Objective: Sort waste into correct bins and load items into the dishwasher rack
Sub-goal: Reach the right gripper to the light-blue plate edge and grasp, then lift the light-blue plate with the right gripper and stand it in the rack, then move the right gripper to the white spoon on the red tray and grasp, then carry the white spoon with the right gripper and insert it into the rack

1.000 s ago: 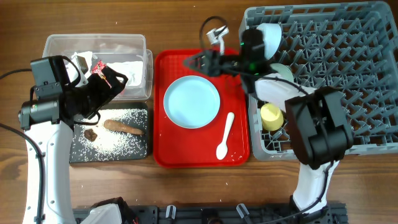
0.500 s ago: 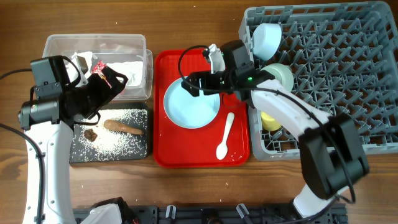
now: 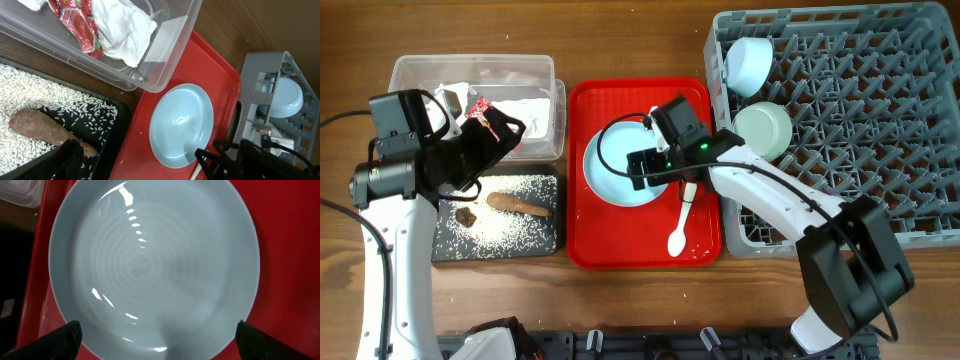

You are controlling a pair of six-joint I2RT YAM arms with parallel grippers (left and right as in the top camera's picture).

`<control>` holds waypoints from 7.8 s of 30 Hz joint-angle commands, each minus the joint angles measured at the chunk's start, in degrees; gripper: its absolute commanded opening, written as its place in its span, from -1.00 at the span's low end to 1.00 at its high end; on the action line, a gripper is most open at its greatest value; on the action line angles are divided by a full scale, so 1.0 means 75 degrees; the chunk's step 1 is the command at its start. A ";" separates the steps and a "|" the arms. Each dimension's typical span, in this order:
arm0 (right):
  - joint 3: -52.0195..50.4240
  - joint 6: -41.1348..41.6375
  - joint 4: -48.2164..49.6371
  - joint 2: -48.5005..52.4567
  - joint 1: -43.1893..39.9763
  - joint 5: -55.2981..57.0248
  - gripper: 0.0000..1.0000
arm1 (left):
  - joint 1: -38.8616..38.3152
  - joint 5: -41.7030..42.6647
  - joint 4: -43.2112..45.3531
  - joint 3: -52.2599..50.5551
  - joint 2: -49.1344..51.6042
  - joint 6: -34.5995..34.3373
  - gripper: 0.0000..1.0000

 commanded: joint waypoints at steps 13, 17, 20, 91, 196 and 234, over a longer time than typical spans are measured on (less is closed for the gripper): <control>-0.1236 0.0335 0.1207 0.0003 -0.0006 0.0825 0.20 | 0.0044 -0.0017 0.0020 -0.0032 0.0023 -0.0041 1.00; -0.1236 0.0478 0.0901 0.0003 -0.0006 0.1463 -0.04 | 0.0044 -0.0017 0.0020 -0.0032 0.0023 -0.0041 0.99; -0.1236 0.0991 0.0592 0.0003 -0.0006 0.2235 -0.10 | 0.0044 -0.0017 0.0020 -0.0032 0.0023 -0.0041 0.99; -0.0848 -1.2493 0.6202 -0.4908 -0.1629 1.1310 -0.91 | 0.0044 -0.0017 0.0020 -0.0032 0.0023 -0.0041 1.00; -0.1926 0.7909 -0.1798 -0.1626 0.3194 0.3949 -0.48 | 0.0044 -0.0017 0.0020 -0.0032 0.0023 -0.0041 1.00; -0.2967 0.6764 0.0137 -0.2107 0.3107 0.3832 -0.91 | 0.0044 -0.0017 0.0020 -0.0032 0.0023 -0.0041 1.00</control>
